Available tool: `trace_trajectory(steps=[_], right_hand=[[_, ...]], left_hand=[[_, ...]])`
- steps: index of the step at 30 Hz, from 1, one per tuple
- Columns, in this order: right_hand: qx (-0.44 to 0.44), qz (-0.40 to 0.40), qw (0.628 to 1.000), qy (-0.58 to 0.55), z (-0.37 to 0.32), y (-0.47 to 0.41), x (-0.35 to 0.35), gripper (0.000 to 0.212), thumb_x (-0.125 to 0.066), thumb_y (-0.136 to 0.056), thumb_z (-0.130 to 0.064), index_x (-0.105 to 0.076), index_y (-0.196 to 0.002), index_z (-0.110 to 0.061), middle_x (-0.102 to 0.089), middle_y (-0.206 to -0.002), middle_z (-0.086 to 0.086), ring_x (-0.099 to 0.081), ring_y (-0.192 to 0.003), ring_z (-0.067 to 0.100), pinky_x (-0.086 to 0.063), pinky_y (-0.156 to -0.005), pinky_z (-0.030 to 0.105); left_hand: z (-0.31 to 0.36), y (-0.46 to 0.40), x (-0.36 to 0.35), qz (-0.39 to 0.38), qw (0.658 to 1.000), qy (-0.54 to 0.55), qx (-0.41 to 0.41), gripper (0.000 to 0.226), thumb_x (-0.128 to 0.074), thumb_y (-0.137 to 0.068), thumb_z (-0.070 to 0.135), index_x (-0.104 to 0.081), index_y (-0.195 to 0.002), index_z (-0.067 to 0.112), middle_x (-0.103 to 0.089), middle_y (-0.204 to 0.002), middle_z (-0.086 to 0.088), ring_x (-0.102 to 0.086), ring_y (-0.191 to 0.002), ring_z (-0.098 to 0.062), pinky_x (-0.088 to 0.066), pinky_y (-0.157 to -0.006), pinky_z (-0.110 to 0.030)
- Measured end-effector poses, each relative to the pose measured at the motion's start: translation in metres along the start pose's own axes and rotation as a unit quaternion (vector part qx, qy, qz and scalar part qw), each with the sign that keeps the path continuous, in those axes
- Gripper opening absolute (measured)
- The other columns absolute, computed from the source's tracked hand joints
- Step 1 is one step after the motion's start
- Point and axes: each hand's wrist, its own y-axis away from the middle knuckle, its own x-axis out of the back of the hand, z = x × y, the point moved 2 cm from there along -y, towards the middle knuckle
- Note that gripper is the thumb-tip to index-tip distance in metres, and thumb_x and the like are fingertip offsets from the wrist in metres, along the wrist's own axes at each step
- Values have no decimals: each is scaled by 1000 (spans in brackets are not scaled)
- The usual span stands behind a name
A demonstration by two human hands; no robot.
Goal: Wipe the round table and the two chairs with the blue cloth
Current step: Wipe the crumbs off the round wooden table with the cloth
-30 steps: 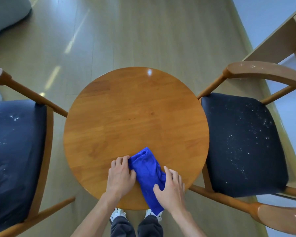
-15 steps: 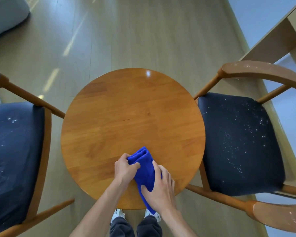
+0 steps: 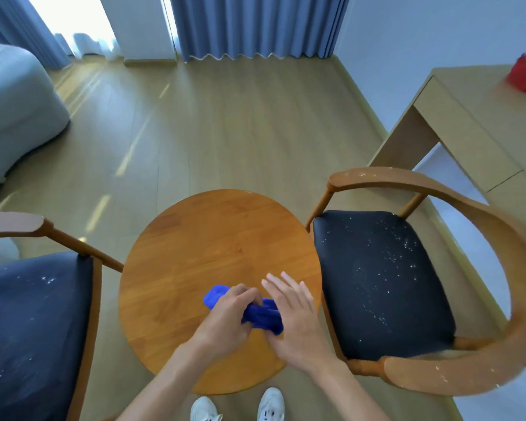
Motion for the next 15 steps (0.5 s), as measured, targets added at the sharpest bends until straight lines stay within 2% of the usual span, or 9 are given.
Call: trace_trajectory(steps=[2,4,7,11,13,15], right_hand=[[0,-61,998,15,-11,-5,33,63,-61,-81,-27,-40,-140,-21,-45,-141,-8,-31,-138,10,-7,-120,44],[-13,-86,996,1,-22,-5,59,53,-61,-80,-27,-45,-131,-23,-53,-125,-11,-43,-119,4,-11,-119,38],[-27,-64,998,-6,-38,2,89,43,-64,-78,-28,-47,-117,-27,-54,-109,-14,-43,-98,0,-24,-108,27],[-60,4,998,-6,-51,14,123,38,-62,-83,-17,-55,-119,-23,-62,-110,-6,-54,-98,13,-42,-92,25],[-71,21,997,-29,-57,20,144,32,-63,-82,-16,-60,-113,-24,-64,-104,-8,-57,-91,11,-46,-84,24],[-72,31,996,-34,-64,29,163,27,-65,-82,-18,-61,-109,-24,-64,-98,-10,-58,-86,9,-49,-79,24]], left_hand=[[28,-1,20,-32,999,-2,-26,34,-52,-69,-4,-47,-85,26,-47,-87,12,-44,-78,-5,-35,-65,-17],[53,1,36,-45,998,8,-50,36,-49,-66,0,-42,-82,32,-48,-88,12,-45,-78,-8,-38,-62,-20],[85,4,52,-45,994,22,-98,40,-50,-66,3,-41,-83,38,-45,-90,19,-47,-80,-6,-41,-65,-17],[114,9,63,-14,989,37,-141,40,-61,-67,12,-43,-88,41,-45,-95,25,-51,-88,-5,-46,-74,-17],[118,11,67,9,990,52,-134,50,-70,-67,17,-43,-97,45,-47,-104,27,-52,-99,0,-47,-82,-16],[121,16,69,-8,990,52,-132,61,-77,-66,25,-40,-108,48,-51,-113,26,-50,-108,5,-42,-88,-10]])
